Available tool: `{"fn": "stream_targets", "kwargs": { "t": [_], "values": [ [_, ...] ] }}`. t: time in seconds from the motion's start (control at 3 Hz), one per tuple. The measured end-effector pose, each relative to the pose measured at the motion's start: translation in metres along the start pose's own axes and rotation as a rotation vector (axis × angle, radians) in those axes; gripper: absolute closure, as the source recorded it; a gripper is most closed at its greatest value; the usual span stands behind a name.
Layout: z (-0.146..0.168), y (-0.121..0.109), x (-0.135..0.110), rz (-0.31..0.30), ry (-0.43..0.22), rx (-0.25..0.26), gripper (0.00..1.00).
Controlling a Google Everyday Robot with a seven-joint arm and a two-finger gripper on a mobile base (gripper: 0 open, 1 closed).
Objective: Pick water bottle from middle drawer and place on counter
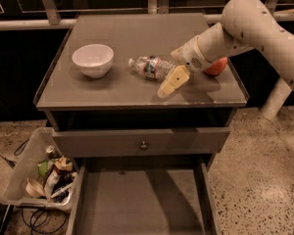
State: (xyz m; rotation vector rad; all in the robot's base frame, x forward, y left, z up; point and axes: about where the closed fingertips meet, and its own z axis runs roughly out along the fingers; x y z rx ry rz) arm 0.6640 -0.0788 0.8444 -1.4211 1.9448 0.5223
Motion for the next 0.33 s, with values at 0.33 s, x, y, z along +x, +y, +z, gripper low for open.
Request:
{"fn": "stream_targets", "kwargs": {
  "t": [0.33],
  "values": [
    [0.0000, 0.0000, 0.0000, 0.000, 0.000, 0.000, 0.00]
  ]
}}
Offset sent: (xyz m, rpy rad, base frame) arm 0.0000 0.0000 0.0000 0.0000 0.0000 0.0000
